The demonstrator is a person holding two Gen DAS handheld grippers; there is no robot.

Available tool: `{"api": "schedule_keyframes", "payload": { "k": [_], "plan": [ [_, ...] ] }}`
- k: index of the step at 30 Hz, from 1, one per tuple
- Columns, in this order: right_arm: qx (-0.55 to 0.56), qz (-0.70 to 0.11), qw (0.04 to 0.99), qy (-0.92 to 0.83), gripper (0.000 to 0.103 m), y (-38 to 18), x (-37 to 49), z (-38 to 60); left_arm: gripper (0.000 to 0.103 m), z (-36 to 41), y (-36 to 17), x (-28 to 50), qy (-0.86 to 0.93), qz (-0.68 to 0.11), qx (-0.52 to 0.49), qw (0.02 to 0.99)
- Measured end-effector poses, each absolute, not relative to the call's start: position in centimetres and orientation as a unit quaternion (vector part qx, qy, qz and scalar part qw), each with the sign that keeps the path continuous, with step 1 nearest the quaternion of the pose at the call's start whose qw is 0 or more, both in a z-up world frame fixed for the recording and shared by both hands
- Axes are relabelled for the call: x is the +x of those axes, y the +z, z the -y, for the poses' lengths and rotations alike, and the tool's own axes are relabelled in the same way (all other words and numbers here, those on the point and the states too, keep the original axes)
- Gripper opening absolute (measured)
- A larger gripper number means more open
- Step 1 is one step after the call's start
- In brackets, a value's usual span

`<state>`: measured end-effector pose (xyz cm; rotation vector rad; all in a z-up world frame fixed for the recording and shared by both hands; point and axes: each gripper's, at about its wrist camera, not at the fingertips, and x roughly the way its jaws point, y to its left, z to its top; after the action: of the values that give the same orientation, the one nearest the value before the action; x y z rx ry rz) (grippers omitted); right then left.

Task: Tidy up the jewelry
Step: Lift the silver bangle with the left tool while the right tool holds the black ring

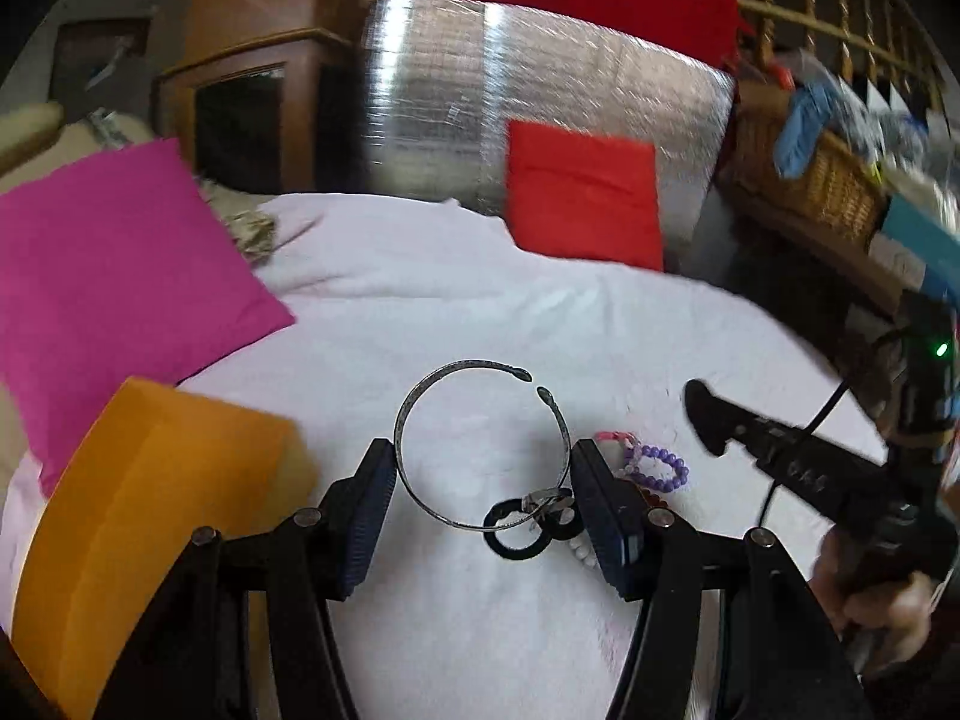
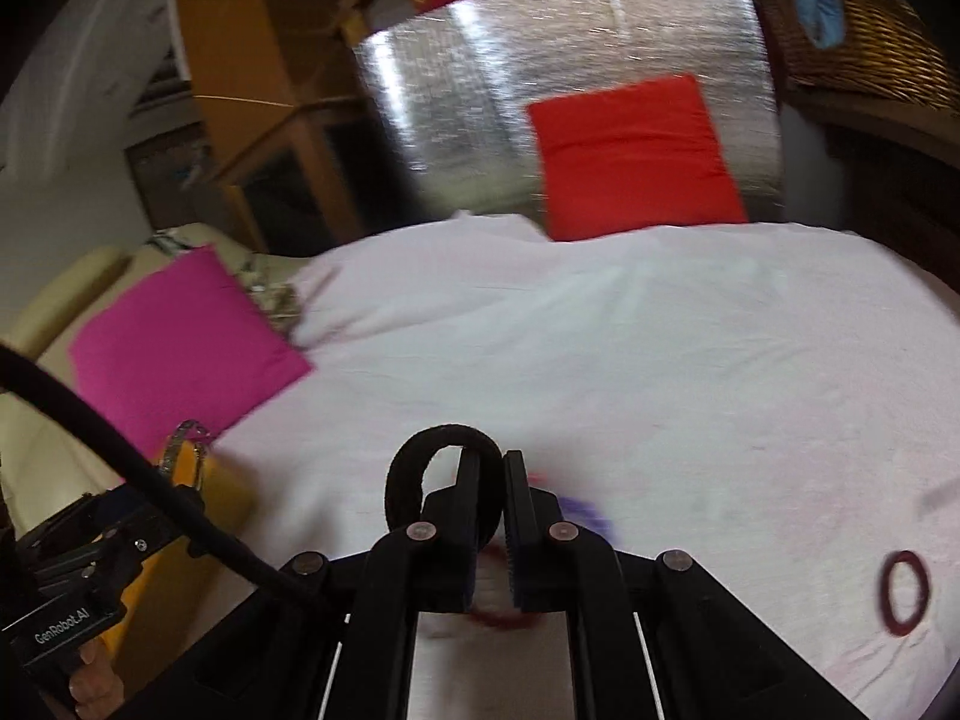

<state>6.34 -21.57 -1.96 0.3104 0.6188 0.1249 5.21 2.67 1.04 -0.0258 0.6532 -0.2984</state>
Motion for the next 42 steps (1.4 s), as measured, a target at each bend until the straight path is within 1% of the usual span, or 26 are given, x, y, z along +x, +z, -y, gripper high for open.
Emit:
{"api": "schedule_keyframes", "payload": {
  "k": [10, 14, 17, 21, 24, 25, 26, 27, 28, 30, 32, 33, 37, 42],
  "plan": [
    [0.154, -0.302, 0.924, 0.176, 0.008, -1.0, 6.5, 10.1, 0.061, -14.2, 2.4, 1.3, -0.128, -0.327, -0.117, 0.929],
    [0.148, -0.299, 0.919, 0.208, 0.008, -0.8, 6.4, 6.4, 0.062, -15.8, 2.8, 0.6, -0.124, -0.328, -0.123, 0.928],
    [0.144, -0.294, 0.922, 0.206, 0.008, -0.9, 6.2, 5.4, 0.061, -14.8, 3.1, 0.7, -0.15, -0.331, -0.123, 0.923],
    [0.153, -0.293, 0.931, 0.156, 0.008, -1.0, 6.5, 8.3, 0.062, -10.5, 3.8, 1.2, -0.226, -0.332, -0.124, 0.907],
    [0.164, -0.275, 0.943, 0.087, 0.008, -0.4, 6.9, 13.1, 0.062, -6.4, 3.3, 2.5, -0.263, -0.298, -0.07, 0.915],
    [0.165, -0.263, 0.949, 0.057, 0.008, 0.0, 6.8, 15.3, 0.062, -5.2, 1.5, 4.5, -0.227, -0.327, -0.032, 0.917],
    [0.172, -0.258, 0.95, 0.036, 0.008, 0.1, 6.8, 17.0, 0.061, -4.6, -1.1, 7.0, -0.189, -0.386, -0.018, 0.903],
    [0.179, -0.256, 0.95, 0.019, 0.008, 0.1, 6.9, 18.4, 0.061, -4.8, -2.9, 8.6, -0.183, -0.417, -0.039, 0.89],
    [0.187, -0.255, 0.949, -0.001, 0.008, 0.1, 6.9, 20.1, 0.061, -5.3, -3.5, 9.3, -0.182, -0.42, -0.071, 0.886],
    [0.197, -0.251, 0.947, -0.025, 0.008, 0.0, 6.5, 22.3, 0.061, -6.0, -2.6, 9.1, -0.197, -0.393, -0.11, 0.891],
    [0.203, -0.253, 0.945, -0.032, 0.008, -0.2, 6.4, 23.7, 0.061, -5.4, -1.0, 8.4, -0.206, -0.36, -0.089, 0.906],
    [0.201, -0.256, 0.945, -0.034, 0.008, -0.3, 6.5, 24.1, 0.061, -4.9, -0.8, 8.4, -0.206, -0.358, -0.08, 0.907],
    [0.199, -0.265, 0.943, -0.016, 0.008, -0.7, 6.6, 24.1, 0.062, -2.8, -1.6, 8.9, -0.229, -0.389, -0.088, 0.888],
    [0.2, -0.269, 0.942, -0.018, 0.008, -1.3, 6.0, 24.8, 0.062, 0.0, -0.7, 8.5, -0.265, -0.384, -0.097, 0.879]
  ]
}}
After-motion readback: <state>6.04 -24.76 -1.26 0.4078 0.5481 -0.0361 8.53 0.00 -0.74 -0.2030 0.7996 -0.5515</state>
